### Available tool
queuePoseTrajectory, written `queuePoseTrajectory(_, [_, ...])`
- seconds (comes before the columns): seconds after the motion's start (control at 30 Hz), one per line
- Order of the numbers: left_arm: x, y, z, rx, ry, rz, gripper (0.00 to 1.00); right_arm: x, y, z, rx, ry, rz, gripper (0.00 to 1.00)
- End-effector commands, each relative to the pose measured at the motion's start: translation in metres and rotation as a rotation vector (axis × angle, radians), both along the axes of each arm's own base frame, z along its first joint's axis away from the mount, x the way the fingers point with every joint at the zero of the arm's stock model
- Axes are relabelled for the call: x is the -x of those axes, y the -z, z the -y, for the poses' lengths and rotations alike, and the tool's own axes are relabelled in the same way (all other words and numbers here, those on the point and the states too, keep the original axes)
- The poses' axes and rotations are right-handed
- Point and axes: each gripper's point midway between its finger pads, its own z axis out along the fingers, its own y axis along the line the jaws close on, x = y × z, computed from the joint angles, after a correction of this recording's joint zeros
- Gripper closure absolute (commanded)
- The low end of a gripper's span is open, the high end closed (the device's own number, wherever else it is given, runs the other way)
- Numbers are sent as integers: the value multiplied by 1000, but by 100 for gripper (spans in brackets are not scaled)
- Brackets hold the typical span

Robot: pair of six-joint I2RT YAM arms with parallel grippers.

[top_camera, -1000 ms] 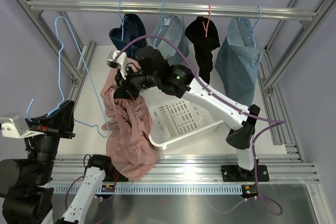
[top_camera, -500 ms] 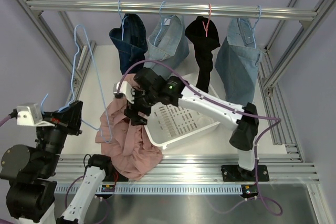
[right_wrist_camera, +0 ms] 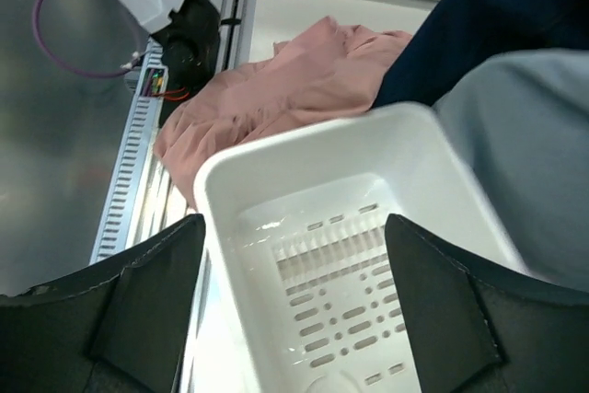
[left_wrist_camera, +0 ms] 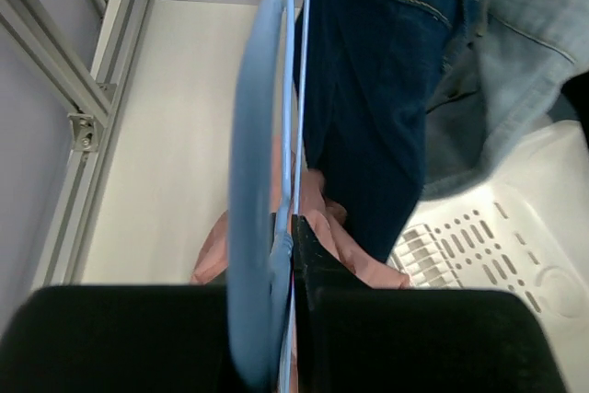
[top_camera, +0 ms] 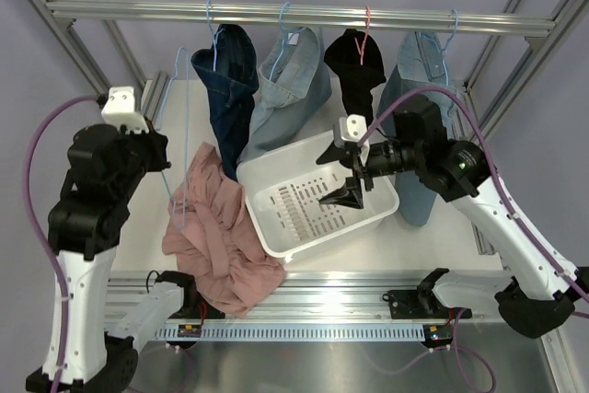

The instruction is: Remove the skirt from the hanger

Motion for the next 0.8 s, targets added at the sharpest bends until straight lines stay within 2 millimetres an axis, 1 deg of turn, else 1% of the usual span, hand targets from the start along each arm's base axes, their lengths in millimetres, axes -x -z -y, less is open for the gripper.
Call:
queuePoseTrajectory(0.0, [-18,-28,-15,-93,-64,37,100,10,28,12,-25,-61,-83,13])
queuePoseTrajectory(0.03, [-23,-29,-16,-102,-70,31,100,12,31,16,-35,-57,-102,13])
queuePoseTrajectory(0.07, [-29,-30,-16,-108,-69,25,100,13,41,22,-41,-58,-139,13])
queuePoseTrajectory(0.1, [-36,-32,-15,-120,-69,30,100,16,36,28,-71,-61,-117,12])
queuePoseTrajectory(0.13, [-49,-34,-15,-129,-76,18,100,21,36,31,-90,-79,-131,13])
queuePoseTrajectory(0.17, [-55,-34,-16,-135,-82,15,100,16,41,38,-93,-53,-140,13])
queuePoseTrajectory(0.23, [-71,-40,-19,-136,-91,27,100,22,33,46,-125,-57,-132,13])
queuePoseTrajectory(0.27, [-83,-41,-20,-133,-92,20,100,19,36,52,-135,-36,-150,13])
queuePoseTrajectory(0.3, [-91,-46,-19,-120,-78,34,100,22,29,55,-164,-40,-123,13])
queuePoseTrajectory(0.33, [-97,-49,-26,-113,-95,42,100,29,27,58,-184,-62,-150,12])
queuePoseTrajectory(0.37, [-107,-49,-26,-104,-83,40,100,31,33,60,-190,-64,-168,12])
queuePoseTrajectory(0.4, [-114,-54,-19,-75,-29,61,100,34,26,63,-214,-64,-129,12])
queuePoseTrajectory(0.43, [-119,-56,-20,-64,-17,69,100,38,26,65,-223,-74,-135,12])
queuePoseTrajectory(0.47, [-129,-56,-17,-60,-2,66,100,39,28,66,-225,-73,-131,12])
queuePoseTrajectory(0.53, [-138,-60,-8,-47,47,82,100,46,27,69,-231,-82,-115,12])
queuePoseTrajectory(0.57, [-147,-61,-2,-36,83,87,100,49,27,70,-233,-88,-113,12])
queuePoseTrajectory(0.7, [-166,-66,4,-24,109,96,100,56,28,72,-235,-110,-120,12])
queuePoseTrajectory(0.77, [-172,-70,5,-21,114,104,100,60,27,72,-238,-124,-121,12])
